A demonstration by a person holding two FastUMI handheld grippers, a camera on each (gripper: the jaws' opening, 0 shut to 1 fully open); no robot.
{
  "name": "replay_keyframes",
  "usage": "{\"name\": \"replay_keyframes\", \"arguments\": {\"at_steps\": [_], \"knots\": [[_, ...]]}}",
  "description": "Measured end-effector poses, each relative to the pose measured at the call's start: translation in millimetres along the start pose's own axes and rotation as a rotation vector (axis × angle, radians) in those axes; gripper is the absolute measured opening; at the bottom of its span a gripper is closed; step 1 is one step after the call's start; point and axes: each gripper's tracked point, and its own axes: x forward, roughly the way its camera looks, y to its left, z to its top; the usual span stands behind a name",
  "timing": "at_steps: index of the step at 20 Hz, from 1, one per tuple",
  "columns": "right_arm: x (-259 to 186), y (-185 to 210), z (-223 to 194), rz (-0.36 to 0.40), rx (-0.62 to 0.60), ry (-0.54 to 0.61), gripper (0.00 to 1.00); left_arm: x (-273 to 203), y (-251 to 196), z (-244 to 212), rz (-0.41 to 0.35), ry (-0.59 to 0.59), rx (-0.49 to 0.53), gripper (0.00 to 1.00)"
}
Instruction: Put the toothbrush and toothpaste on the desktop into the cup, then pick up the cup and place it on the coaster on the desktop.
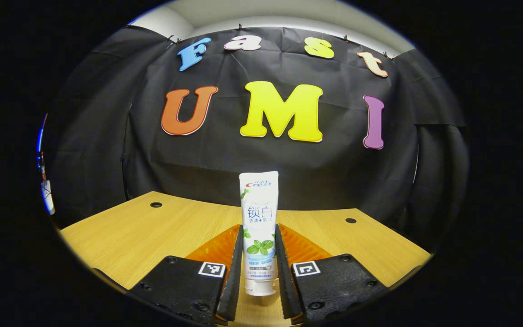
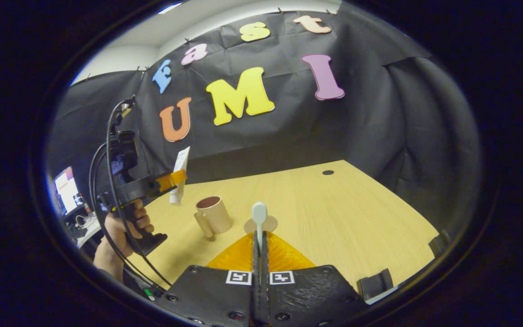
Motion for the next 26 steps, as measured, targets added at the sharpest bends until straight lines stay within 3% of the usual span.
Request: {"name": "replay_keyframes", "arguments": {"at_steps": [3,4,13,14,15,26], "knots": [[0.2,-1.5,-3.9,0.008,0.009,0.01,0.0,6.2,-8.0,-2.6,-0.021,0.014,-0.009,0.36],[0.6,-2.2,-3.5,0.009,0.009,0.012,0.0,7.5,-8.5,-0.6,-0.019,0.007,-0.002,0.4],[6.1,-7.4,-4.2,0.002,0.018,0.021,0.0,13.5,-8.2,1.9,-0.02,0.002,0.028,0.42],[6.1,-7.3,-5.3,0.003,0.019,0.022,0.0,13.9,-6.9,0.5,-0.017,0.002,0.024,0.47],[6.5,-7.7,-6.0,0.002,0.02,0.022,0.0,14.6,-6.0,0.0,-0.017,0.005,0.019,0.43],[10.5,-5.3,-11.4,0.009,0.015,0.046,0.0,17.9,-7.7,-1.4,-0.023,0.013,0.029,0.46]]}}
